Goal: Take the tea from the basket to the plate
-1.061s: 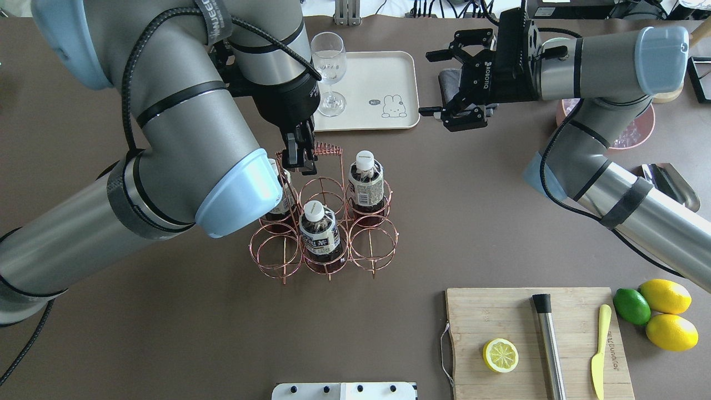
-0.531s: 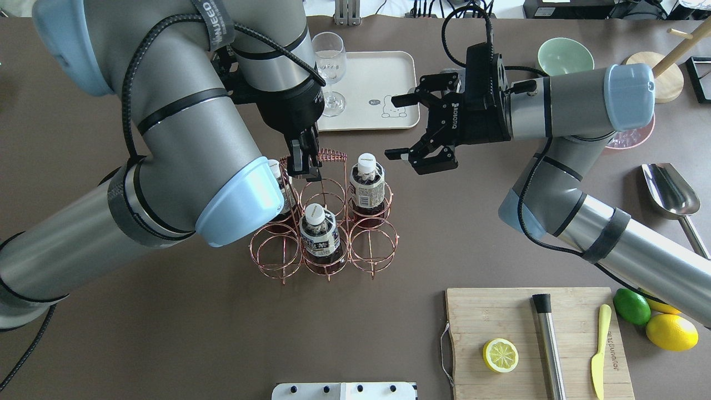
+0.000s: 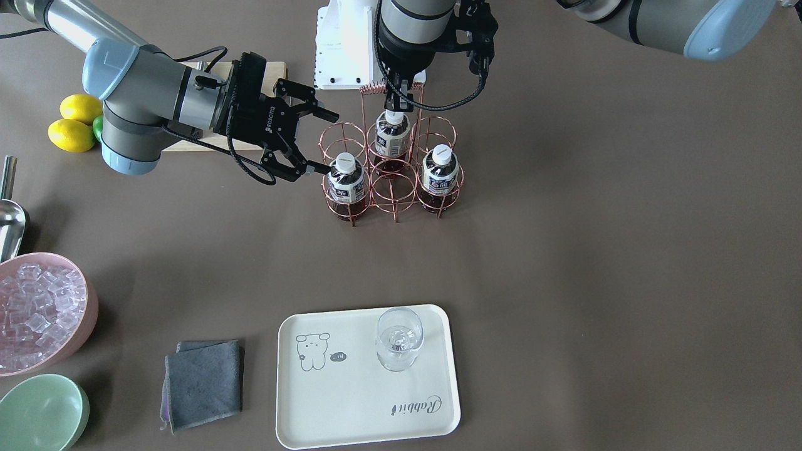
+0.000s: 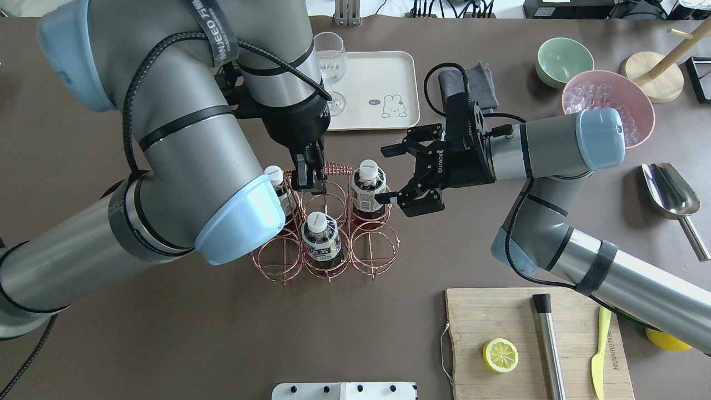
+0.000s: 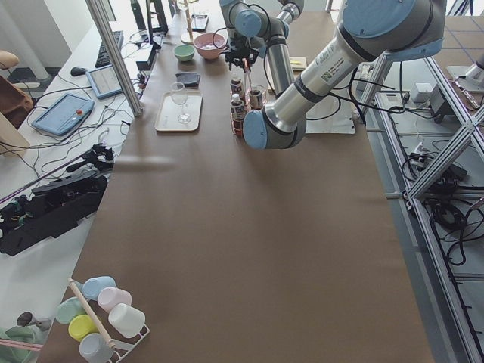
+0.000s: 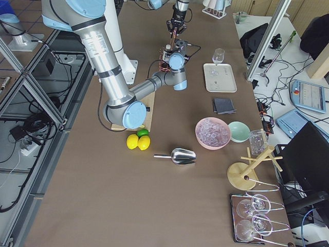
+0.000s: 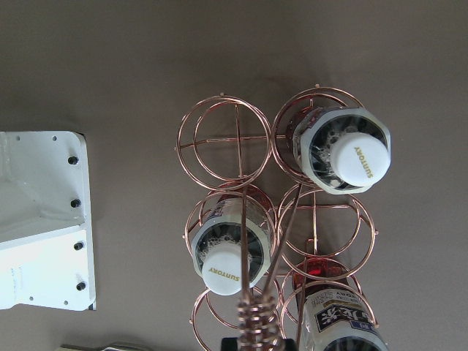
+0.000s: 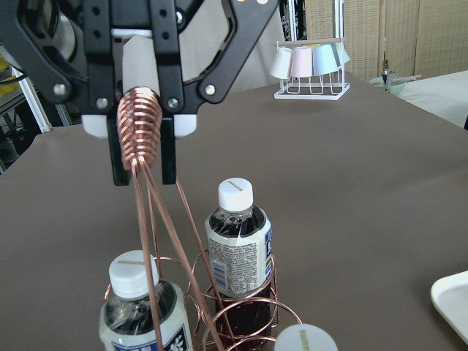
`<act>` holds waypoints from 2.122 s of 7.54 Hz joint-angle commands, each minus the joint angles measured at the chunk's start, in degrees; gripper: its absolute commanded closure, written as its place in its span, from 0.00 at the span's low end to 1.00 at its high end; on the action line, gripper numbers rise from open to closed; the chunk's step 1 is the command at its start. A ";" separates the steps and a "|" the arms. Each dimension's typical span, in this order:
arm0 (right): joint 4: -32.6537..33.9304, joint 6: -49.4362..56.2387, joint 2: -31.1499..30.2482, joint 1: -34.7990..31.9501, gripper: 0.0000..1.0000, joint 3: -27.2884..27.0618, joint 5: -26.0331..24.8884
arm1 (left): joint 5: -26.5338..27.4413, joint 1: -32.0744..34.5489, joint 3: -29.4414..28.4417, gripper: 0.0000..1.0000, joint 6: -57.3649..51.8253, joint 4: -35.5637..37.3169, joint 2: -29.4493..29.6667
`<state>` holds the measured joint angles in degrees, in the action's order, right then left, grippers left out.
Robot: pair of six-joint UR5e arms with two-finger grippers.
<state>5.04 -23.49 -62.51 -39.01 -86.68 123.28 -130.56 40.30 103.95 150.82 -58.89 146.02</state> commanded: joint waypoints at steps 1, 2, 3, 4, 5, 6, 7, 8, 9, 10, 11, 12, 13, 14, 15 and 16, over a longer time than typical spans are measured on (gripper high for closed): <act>-0.47 0.45 -0.07 1.39 0.05 0.71 -1.37 | 0.04 -0.05 -0.07 1.00 0.00 0.00 -0.12; -0.47 1.07 0.28 1.39 0.05 0.89 -1.90 | 0.04 -0.14 -0.07 1.00 0.00 0.00 -0.12; -0.47 2.12 0.37 1.91 0.10 1.07 -3.12 | 0.13 -0.22 -0.07 1.00 0.00 0.00 -0.04; -0.47 3.52 0.72 2.00 0.11 1.85 -3.31 | 0.13 -0.22 0.02 1.00 0.00 0.00 0.05; -0.47 3.88 0.81 2.09 0.15 2.12 -3.48 | 0.13 -0.22 -0.15 1.00 0.00 0.00 0.05; -0.38 3.80 0.81 2.44 0.21 2.21 -4.18 | 0.13 -0.22 -0.15 1.00 0.00 0.00 0.05; -0.38 3.80 1.33 2.53 0.24 2.56 -4.27 | 0.13 -0.22 -0.15 1.00 0.00 0.00 0.05; -0.21 3.80 1.68 2.53 0.27 2.91 -4.54 | 0.13 -0.22 -0.15 1.00 -0.08 0.00 -0.03; -0.29 3.80 2.12 2.70 0.35 3.53 -4.71 | 0.21 -0.22 -0.24 1.00 -0.09 0.00 -0.03; -0.29 3.80 2.13 2.71 0.49 3.62 -4.71 | 0.13 -0.22 -0.24 1.00 -0.09 0.00 -0.03; -0.29 3.54 2.13 2.62 0.68 3.62 -4.71 | 0.21 -0.22 -0.42 1.00 -0.09 0.00 -0.03; -0.29 3.27 2.13 2.53 0.90 3.62 -4.54 | 0.13 -0.22 -0.59 1.00 -0.09 0.00 0.05; -0.29 3.10 2.04 2.44 1.00 3.53 -4.54 | 0.13 -0.22 -0.68 1.00 -0.17 0.00 0.05; -0.29 3.10 1.95 1.92 1.00 3.27 -4.28 | 0.21 -0.22 -0.77 1.00 -0.17 0.00 0.05; -0.29 3.01 2.04 0.09 1.00 2.92 -3.84 | 0.13 -0.22 -0.86 1.00 -0.17 0.00 0.05; -0.03 2.92 2.13 -1.67 1.00 2.22 -2.79 | 0.13 -0.22 -0.86 1.00 -0.26 0.00 0.05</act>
<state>4.76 -20.42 -60.48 -37.97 -83.56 119.24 -130.40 40.08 103.17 150.64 -58.89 146.07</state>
